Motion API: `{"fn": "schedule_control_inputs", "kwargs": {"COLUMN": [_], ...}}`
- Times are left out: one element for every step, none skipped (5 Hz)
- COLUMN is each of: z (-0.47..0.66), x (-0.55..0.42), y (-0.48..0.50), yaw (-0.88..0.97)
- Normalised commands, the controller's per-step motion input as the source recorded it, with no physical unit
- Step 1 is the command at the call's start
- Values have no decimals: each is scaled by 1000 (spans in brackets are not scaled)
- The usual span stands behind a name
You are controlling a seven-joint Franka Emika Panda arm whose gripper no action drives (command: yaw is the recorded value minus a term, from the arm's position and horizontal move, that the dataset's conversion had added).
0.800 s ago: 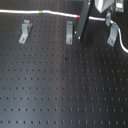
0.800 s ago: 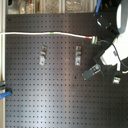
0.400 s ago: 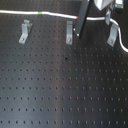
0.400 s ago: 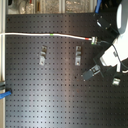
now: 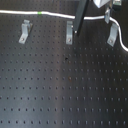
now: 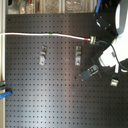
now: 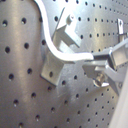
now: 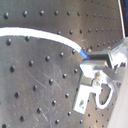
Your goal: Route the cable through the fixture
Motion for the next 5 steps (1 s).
{"fn": "schedule_control_inputs", "kwargs": {"z": [-190,-80,3,1,92], "x": [150,232,186,137,-192], "y": [85,-136,-219,-205,-21], "yaw": [54,0,-17,-20,0]}}
